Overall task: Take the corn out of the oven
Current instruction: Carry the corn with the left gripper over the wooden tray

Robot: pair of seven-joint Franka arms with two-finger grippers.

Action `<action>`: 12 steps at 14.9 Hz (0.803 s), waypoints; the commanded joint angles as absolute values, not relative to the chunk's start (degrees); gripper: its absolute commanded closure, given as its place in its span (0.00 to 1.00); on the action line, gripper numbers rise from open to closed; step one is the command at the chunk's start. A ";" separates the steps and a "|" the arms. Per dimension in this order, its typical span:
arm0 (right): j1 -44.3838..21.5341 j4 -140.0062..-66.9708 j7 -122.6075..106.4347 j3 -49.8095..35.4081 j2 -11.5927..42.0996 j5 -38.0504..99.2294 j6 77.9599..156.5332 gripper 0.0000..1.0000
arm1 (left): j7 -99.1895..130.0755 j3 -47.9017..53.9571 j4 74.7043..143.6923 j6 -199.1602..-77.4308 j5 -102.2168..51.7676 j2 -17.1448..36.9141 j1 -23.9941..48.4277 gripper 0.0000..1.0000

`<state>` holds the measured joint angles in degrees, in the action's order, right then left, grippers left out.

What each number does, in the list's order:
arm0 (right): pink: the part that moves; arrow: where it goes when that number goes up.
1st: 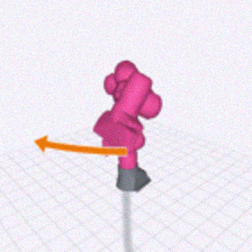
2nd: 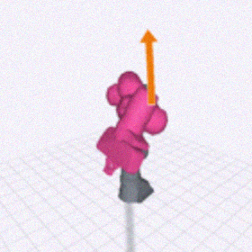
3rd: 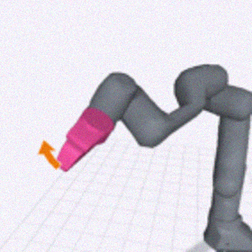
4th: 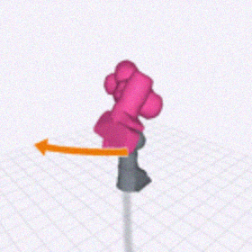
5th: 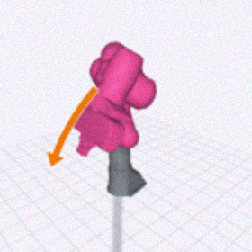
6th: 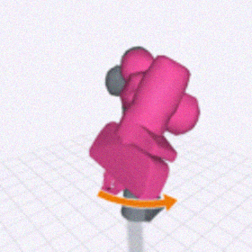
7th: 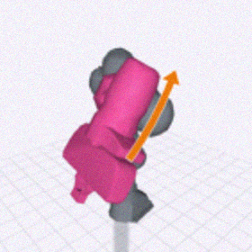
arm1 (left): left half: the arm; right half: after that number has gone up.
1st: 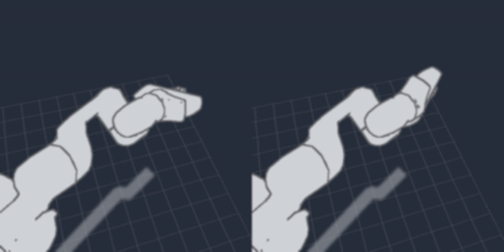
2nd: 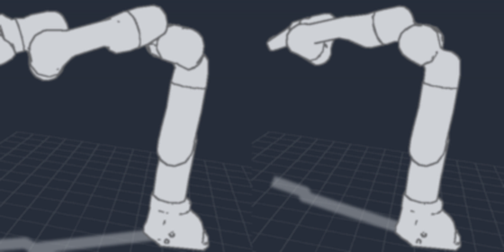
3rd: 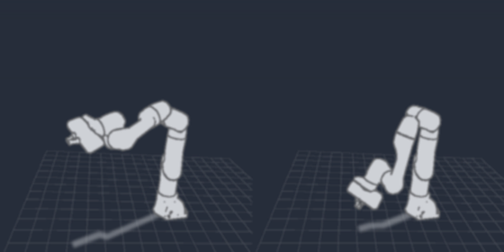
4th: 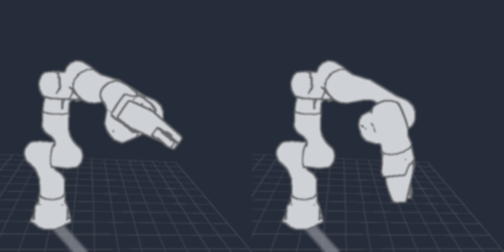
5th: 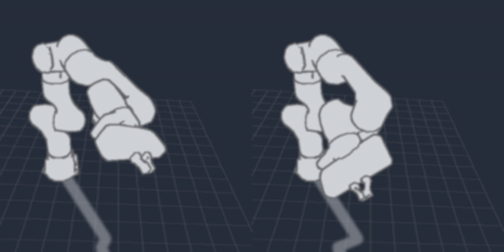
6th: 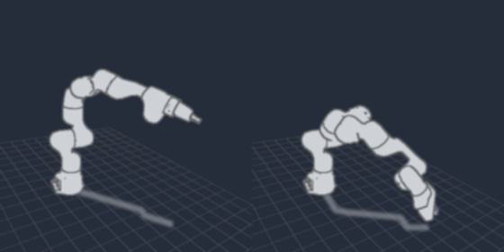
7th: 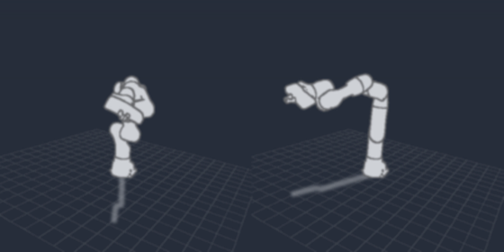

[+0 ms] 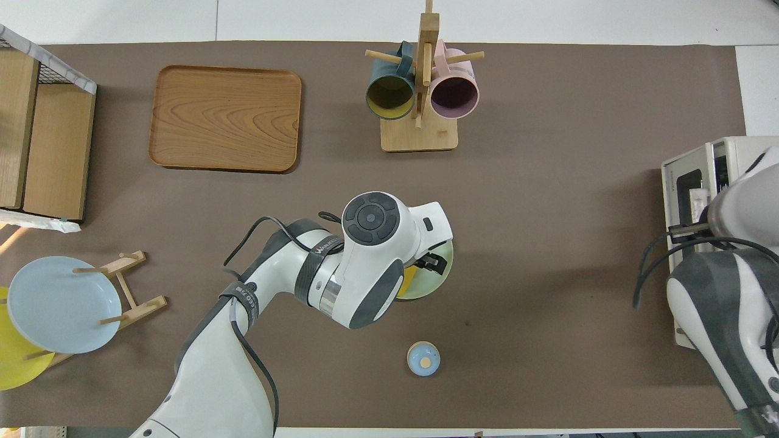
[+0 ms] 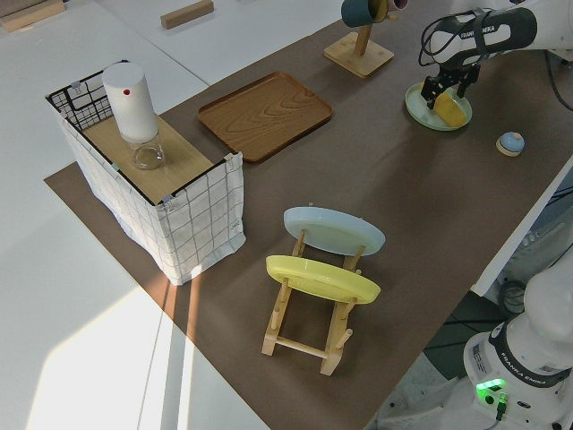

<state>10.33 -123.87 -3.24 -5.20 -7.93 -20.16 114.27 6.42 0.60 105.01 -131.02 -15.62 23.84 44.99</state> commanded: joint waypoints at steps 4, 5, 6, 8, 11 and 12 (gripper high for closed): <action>13.36 -124.19 -7.12 -4.57 -3.96 -19.51 117.95 1.00 | 7.03 -0.62 107.14 -133.68 -16.61 23.55 46.67 0.16; 13.36 -124.10 -7.12 -4.57 -3.96 -18.99 117.86 1.00 | 7.03 -0.70 107.05 -133.42 -16.61 23.47 46.58 0.27; 13.36 -123.49 -7.21 -4.57 -3.96 -17.51 117.60 1.00 | 6.94 -0.70 106.96 -132.98 -16.61 23.47 46.50 0.42; 12.84 -121.22 -7.21 -4.57 -3.78 -14.26 114.71 1.00 | 6.94 -0.70 106.53 -132.02 -16.61 23.47 45.79 0.65; 11.78 -115.77 -7.12 -5.19 -3.69 -9.77 108.04 0.67 | 7.03 -1.14 105.73 -129.82 -16.79 22.68 45.18 0.86; 11.34 -114.01 -7.12 -5.19 -3.69 -8.80 105.76 0.62 | 7.12 -1.32 105.38 -128.42 -16.79 21.63 43.52 0.86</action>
